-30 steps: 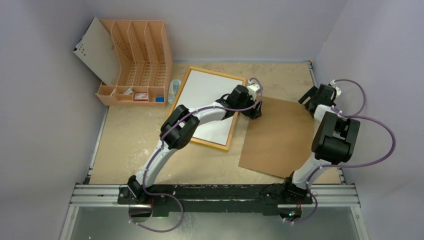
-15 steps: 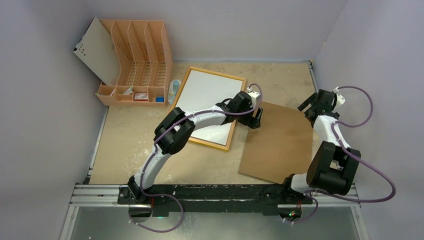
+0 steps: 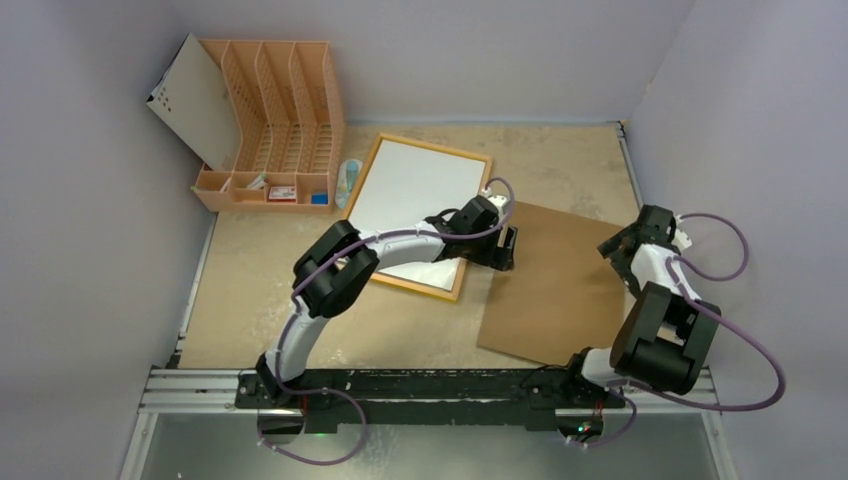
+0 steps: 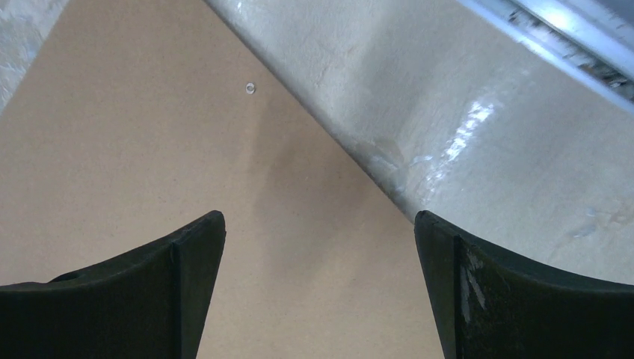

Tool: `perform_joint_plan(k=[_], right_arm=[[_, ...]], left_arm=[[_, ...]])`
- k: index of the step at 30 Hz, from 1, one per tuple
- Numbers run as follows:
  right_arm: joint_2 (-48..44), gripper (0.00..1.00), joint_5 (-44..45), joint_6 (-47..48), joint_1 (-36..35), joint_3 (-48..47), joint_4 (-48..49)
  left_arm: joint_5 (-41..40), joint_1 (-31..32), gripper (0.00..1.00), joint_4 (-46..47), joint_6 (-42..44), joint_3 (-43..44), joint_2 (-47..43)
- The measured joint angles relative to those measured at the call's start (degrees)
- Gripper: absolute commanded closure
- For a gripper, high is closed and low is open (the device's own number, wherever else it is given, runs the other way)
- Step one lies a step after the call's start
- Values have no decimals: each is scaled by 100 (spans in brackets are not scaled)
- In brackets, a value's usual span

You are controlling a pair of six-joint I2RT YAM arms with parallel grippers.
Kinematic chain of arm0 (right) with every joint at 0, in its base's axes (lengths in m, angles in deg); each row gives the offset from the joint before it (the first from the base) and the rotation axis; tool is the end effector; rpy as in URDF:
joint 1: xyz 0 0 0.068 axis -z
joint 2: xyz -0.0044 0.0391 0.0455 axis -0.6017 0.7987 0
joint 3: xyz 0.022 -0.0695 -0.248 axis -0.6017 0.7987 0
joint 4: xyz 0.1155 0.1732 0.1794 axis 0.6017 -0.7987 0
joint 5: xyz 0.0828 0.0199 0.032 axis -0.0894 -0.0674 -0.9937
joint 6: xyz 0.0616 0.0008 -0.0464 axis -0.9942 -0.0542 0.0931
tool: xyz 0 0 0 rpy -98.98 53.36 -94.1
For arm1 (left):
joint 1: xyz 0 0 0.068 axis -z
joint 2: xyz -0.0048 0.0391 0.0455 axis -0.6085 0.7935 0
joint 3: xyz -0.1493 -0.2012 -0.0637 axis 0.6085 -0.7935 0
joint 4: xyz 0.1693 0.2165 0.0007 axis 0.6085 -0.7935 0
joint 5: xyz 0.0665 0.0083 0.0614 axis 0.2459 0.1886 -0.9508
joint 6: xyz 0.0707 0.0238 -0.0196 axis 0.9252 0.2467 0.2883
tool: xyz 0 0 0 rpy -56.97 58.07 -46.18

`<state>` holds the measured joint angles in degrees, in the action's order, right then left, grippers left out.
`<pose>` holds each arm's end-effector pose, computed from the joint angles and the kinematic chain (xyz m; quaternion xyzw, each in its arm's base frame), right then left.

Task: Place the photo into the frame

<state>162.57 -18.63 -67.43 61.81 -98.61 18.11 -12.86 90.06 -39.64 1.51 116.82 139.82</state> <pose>0.2655 -0.1415 0.1509 0.5025 0.7933 -0.0960 0.3300 0.3003 -0.4087 0.1167 0.1860 0.9013 -0.3125 0.2353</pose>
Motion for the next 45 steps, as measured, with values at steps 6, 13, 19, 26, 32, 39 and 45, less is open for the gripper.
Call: perform_joint_plan(k=[6, 13, 19, 26, 32, 39, 45], right_arm=[[251, 1, -302, -140, 0, 129, -28], [195, 1, -149, -319, 7, 192, -223], [127, 1, 31, -487, 11, 195, -483], [131, 1, 304, -601, 13, 195, -564], [131, 1, 345, -568, 20, 221, -439], [13, 1, 168, -542, 39, 540, -46], [-66, 1, 31, -509, 39, 654, 74]], left_arm=[[-127, 149, 25, -20, -420, -26, -7], [-326, 203, 25, 83, -807, -157, -55], [-433, 225, 25, 199, -944, -251, -92], [-431, 225, 25, 221, -981, -258, -92], [-426, 225, 25, 212, -999, -245, -90], [-402, 225, 25, 153, -1001, -166, -57], [-219, 232, 28, 153, -1104, -103, -9]])
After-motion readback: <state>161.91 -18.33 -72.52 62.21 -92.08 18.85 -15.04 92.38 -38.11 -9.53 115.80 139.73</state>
